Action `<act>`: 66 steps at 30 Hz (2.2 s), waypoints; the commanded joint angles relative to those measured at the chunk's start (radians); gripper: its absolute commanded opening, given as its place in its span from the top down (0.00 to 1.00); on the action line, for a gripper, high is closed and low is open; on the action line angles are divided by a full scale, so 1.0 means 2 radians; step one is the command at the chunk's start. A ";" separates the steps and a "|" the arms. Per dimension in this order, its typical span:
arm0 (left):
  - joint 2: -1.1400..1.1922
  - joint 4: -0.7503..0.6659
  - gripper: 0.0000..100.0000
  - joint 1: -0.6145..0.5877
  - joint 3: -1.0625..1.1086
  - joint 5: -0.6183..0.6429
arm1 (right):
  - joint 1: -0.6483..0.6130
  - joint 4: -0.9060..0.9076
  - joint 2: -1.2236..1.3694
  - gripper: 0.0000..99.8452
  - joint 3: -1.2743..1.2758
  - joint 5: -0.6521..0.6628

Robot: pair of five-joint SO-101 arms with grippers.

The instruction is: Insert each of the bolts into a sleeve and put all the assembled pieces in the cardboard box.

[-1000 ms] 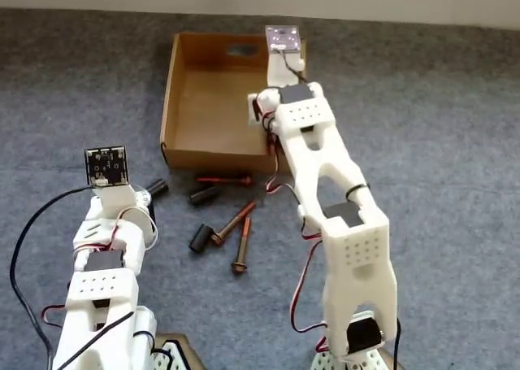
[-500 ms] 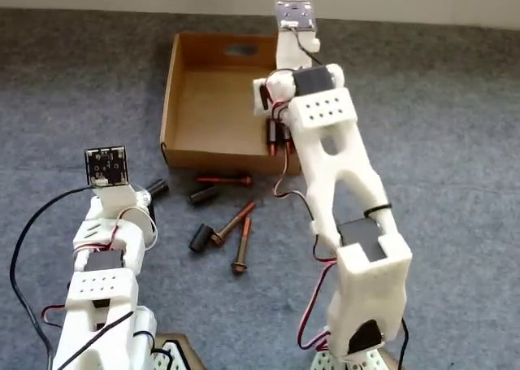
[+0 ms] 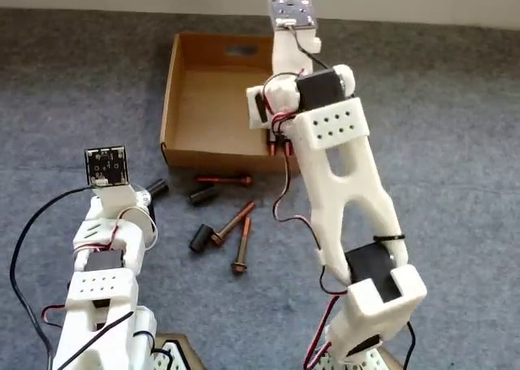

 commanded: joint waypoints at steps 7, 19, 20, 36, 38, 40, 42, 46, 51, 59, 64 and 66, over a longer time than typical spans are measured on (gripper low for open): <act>-0.003 -0.009 0.99 0.007 -0.002 -0.005 | -0.052 0.058 -0.042 0.98 -0.016 -0.005; -0.003 -0.010 0.99 -0.011 -0.003 -0.005 | -0.092 -0.124 -0.240 0.98 0.346 -0.005; -0.003 -0.010 0.99 -0.012 -0.003 -0.004 | -0.098 -0.148 -0.259 0.98 0.388 -0.005; -0.003 -0.010 0.99 -0.086 -0.014 -0.002 | -0.252 -0.310 -0.264 0.79 0.593 0.070; -0.003 -0.010 0.99 -0.088 -0.015 -0.002 | -0.264 -0.311 -0.238 0.79 0.586 0.081; -0.003 -0.010 0.99 -0.089 -0.015 -0.002 | -0.270 -0.311 -0.205 0.79 0.572 0.098; -0.003 -0.010 0.99 -0.089 -0.016 -0.002 | -0.269 -0.311 -0.172 0.79 0.554 0.107; -0.003 -0.010 0.99 -0.098 -0.016 -0.002 | -0.270 -0.311 -0.126 0.79 0.530 0.121; -0.003 -0.010 0.99 -0.099 -0.016 -0.002 | -0.271 -0.311 -0.105 0.79 0.509 0.121; -0.003 -0.010 0.99 -0.158 -0.026 -0.001 | -0.271 -0.312 -0.102 0.73 0.505 0.120; -0.003 -0.009 0.99 -0.194 -0.027 0.060 | -0.271 -0.346 -0.102 0.73 0.507 0.121; -0.003 -0.010 0.99 -0.210 -0.028 0.084 | -0.275 -0.356 -0.102 0.73 0.509 0.121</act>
